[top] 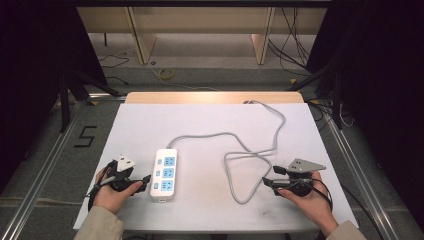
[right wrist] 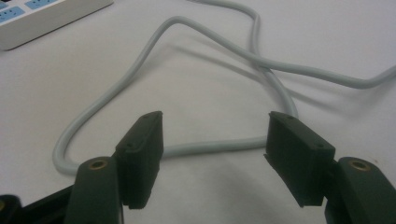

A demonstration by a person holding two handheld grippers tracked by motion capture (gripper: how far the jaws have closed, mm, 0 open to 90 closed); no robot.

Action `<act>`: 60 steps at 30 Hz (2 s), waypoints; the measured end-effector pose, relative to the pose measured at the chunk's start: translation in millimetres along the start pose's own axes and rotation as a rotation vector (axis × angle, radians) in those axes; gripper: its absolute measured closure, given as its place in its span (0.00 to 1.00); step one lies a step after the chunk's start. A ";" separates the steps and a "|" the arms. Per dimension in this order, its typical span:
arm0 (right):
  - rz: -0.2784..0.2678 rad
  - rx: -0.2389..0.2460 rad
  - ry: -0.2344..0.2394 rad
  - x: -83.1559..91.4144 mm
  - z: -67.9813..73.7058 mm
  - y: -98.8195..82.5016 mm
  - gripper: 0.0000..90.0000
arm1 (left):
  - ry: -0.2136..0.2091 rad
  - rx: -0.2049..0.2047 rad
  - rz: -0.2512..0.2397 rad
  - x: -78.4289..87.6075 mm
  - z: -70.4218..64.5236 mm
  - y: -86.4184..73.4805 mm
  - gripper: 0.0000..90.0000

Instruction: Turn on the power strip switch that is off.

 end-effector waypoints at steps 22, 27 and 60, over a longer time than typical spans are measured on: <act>-0.003 0.016 0.003 -0.7 3.7 1.3 0.42 | 0.038 -0.015 -0.030 14.7 3.1 13.0 0.84; -0.003 0.014 0.004 -0.8 4.2 1.3 0.42 | 0.038 -0.028 -0.025 15.5 2.0 13.5 0.99; -0.003 0.020 0.001 -0.4 4.3 1.6 0.42 | 0.016 -0.001 -0.008 21.6 -9.4 24.1 1.00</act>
Point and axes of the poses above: each handheld gripper's, and its own axes: x roughly backward along the jaws, y roughly out of its top, z roughly to its left, the point moved 2 cm from there along -x, roughly forward along the jaws, and after that the axes turned 9 degrees about -z, right-handed, at the moved point
